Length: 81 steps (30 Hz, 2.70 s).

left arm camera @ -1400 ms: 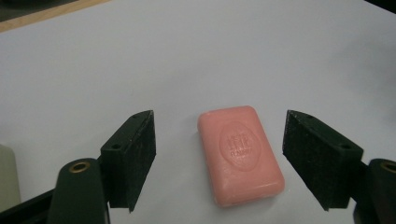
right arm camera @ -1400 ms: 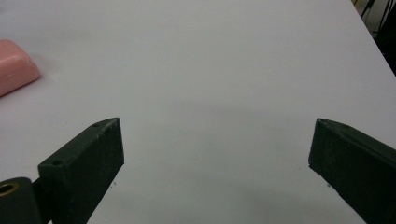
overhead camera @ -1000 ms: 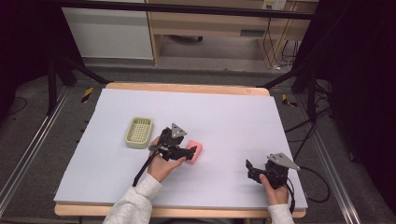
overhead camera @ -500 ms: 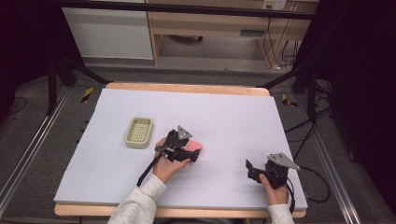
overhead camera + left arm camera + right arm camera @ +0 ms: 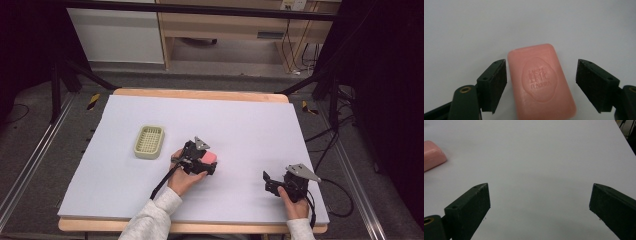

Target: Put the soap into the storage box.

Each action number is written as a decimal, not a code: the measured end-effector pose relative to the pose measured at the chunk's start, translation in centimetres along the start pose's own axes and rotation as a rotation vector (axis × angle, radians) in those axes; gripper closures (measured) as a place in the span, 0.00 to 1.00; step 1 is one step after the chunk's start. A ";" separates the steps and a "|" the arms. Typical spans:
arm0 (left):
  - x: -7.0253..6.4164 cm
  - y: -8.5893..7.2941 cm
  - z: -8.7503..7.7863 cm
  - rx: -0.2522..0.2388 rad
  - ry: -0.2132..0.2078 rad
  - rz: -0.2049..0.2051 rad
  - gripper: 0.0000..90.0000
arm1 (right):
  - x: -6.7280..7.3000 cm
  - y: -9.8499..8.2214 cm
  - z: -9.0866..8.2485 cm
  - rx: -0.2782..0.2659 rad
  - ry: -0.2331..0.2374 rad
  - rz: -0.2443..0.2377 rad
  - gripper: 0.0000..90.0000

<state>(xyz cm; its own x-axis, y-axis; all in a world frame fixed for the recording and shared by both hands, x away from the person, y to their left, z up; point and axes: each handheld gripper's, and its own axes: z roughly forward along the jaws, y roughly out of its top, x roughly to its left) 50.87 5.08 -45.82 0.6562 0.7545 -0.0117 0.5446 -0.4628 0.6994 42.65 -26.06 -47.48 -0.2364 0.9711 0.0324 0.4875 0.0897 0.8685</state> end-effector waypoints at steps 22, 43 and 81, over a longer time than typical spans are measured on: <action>0.2 -0.6 1.5 0.049 0.010 -0.037 0.34 | 0.0 0.0 0.1 0.009 0.003 0.002 0.04; 0.2 -0.6 1.3 0.063 0.026 -0.047 0.41 | 0.0 0.0 0.1 0.013 0.003 0.002 0.04; 2.5 -0.9 -4.5 0.013 0.016 -0.037 0.42 | 0.0 0.0 0.1 0.020 0.004 0.004 0.04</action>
<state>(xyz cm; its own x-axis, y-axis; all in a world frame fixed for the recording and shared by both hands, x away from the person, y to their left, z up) 49.67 9.48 -43.27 0.6268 0.7787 -0.0255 0.5750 -0.4403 0.6896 42.78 -26.06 -47.56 -0.2375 0.9707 0.0376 0.5048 0.0903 0.8585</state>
